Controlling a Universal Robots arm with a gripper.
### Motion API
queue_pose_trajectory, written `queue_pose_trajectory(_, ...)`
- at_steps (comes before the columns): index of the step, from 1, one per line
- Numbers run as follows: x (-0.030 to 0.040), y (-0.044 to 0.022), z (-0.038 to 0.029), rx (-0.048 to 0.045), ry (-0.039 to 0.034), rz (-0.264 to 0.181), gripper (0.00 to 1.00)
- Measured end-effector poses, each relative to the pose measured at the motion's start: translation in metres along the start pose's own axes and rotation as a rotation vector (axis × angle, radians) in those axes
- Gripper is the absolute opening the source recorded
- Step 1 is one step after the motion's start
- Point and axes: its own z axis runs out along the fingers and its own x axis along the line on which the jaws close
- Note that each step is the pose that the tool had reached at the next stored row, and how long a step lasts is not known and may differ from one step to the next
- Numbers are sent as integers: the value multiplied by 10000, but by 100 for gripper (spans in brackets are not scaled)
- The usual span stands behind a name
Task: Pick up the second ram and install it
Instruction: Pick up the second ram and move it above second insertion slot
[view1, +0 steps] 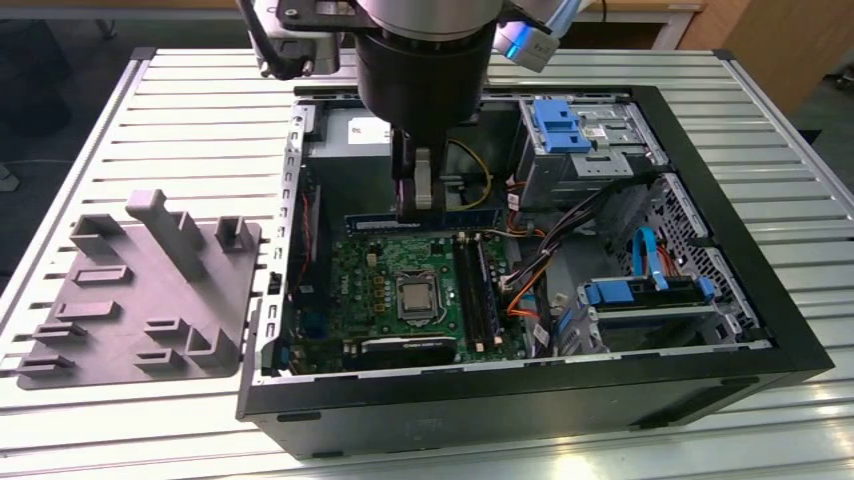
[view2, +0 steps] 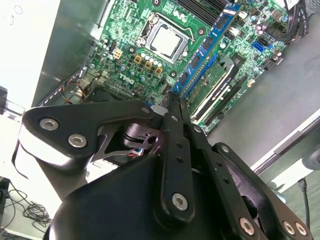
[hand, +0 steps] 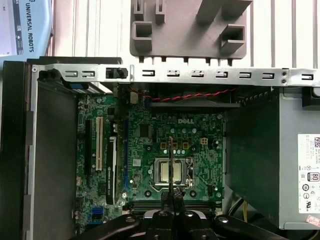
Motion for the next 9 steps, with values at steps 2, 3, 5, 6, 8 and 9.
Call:
queue_pose_trajectory(2, 0, 0, 8, 0, -1, 0, 11)
queue_pose_trajectory(3, 0, -1, 14, 0, 0, -1, 11)
queue_pose_trajectory(5, 1, -1, 24, 0, 0, -1, 11)
queue_pose_trajectory(6, 1, -1, 30, 0, 0, -1, 11)
queue_pose_trajectory(8, 1, -2, 40, 0, 0, 0, 11)
queue_pose_trajectory(9, 1, -2, 46, 0, 0, 0, 11)
